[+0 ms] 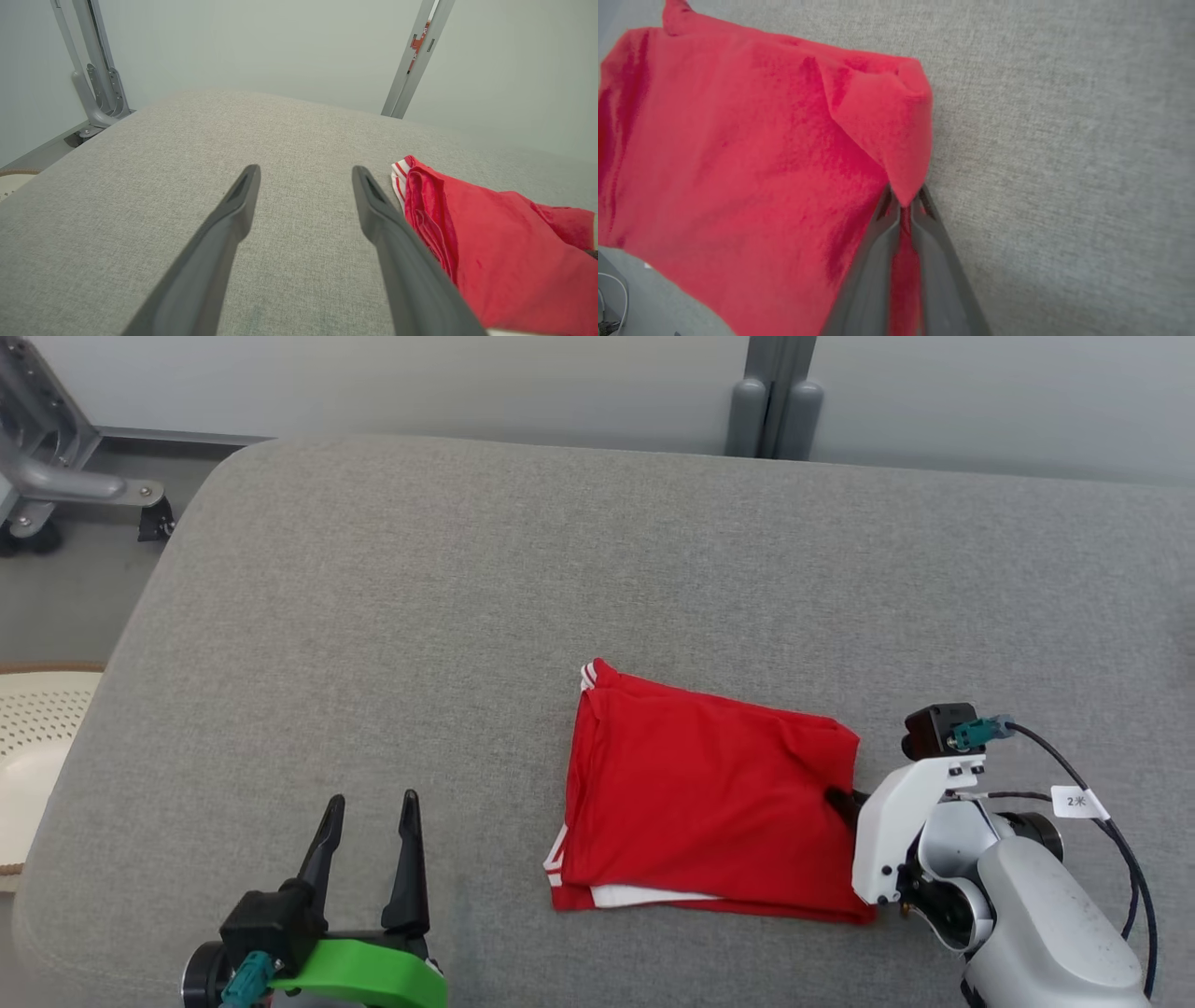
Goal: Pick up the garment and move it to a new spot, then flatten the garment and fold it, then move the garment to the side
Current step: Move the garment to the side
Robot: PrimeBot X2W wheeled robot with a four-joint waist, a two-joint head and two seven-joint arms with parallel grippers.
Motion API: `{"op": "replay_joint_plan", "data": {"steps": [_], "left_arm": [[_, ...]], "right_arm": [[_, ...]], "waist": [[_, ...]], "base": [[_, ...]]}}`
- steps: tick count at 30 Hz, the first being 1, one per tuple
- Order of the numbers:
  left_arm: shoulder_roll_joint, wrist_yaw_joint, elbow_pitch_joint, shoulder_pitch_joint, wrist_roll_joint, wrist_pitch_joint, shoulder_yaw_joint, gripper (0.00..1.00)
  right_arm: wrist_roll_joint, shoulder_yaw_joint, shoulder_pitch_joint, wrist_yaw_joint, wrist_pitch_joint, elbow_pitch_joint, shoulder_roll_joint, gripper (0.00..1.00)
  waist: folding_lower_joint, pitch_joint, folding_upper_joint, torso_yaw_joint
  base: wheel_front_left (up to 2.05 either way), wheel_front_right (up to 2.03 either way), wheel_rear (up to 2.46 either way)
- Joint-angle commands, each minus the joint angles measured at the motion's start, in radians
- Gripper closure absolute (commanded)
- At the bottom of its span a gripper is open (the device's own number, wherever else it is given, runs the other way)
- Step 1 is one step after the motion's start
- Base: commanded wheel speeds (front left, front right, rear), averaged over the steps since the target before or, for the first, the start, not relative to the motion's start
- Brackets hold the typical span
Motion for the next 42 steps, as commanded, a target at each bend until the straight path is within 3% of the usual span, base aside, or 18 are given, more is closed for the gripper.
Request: {"op": "replay_joint_plan", "data": {"steps": [1, 9, 14, 21, 25, 33, 42], "left_arm": [[-0.003, -0.003, 0.0, -0.015, 0.006, -0.003, -0.001, 0.0], [-0.005, 0.002, -0.011, -0.015, 0.014, -0.003, 0.017, 0.0], [0.005, -0.002, -0.018, -0.024, 0.024, -0.003, 0.03, 0.0], [0.028, -0.003, -0.019, -0.04, 0.038, 0.0, 0.031, 0.0], [0.037, -0.006, -0.024, -0.053, 0.047, 0.009, 0.02, 0.0], [0.053, -0.004, -0.037, -0.05, 0.055, 0.022, 0.007, 0.0], [0.055, 0.004, -0.048, -0.05, 0.047, 0.03, -0.003, 0.0]], "right_arm": [[0.007, 0.0, -0.015, -0.001, -0.008, 0.002, -0.016, 1.0], [0.0, -0.034, -0.063, -0.001, 0.001, -0.038, -0.102, 1.0], [-0.017, -0.081, -0.095, -0.001, 0.013, -0.079, -0.17, 1.0], [-0.034, -0.111, -0.138, -0.001, 0.025, -0.123, -0.209, 1.0], [-0.023, -0.127, -0.148, -0.001, 0.017, -0.131, -0.208, 1.0], [-0.04, -0.147, -0.138, -0.001, 0.008, -0.14, -0.195, 1.0], [-0.075, -0.152, -0.195, -0.001, -0.002, -0.126, -0.187, 1.0]], "waist": [[0.0, 0.004, 0.0, -0.028], [0.0, 0.026, 0.0, -0.169], [0.0, 0.05, 0.0, -0.321], [0.0, 0.092, 0.0, -0.501], [0.0, 0.107, 0.0, -0.567], [0.0, 0.112, 0.0, -0.609], [0.0, 0.109, 0.0, -0.551]], "base": [[0.0, 0.0, 0.0], [0.0, 0.0, 0.0], [0.0, 0.0, 0.0], [0.0, 0.0, 0.0], [0.0, 0.0, 0.0], [0.0, 0.0, 0.0], [0.0, 0.0, 0.0]]}}
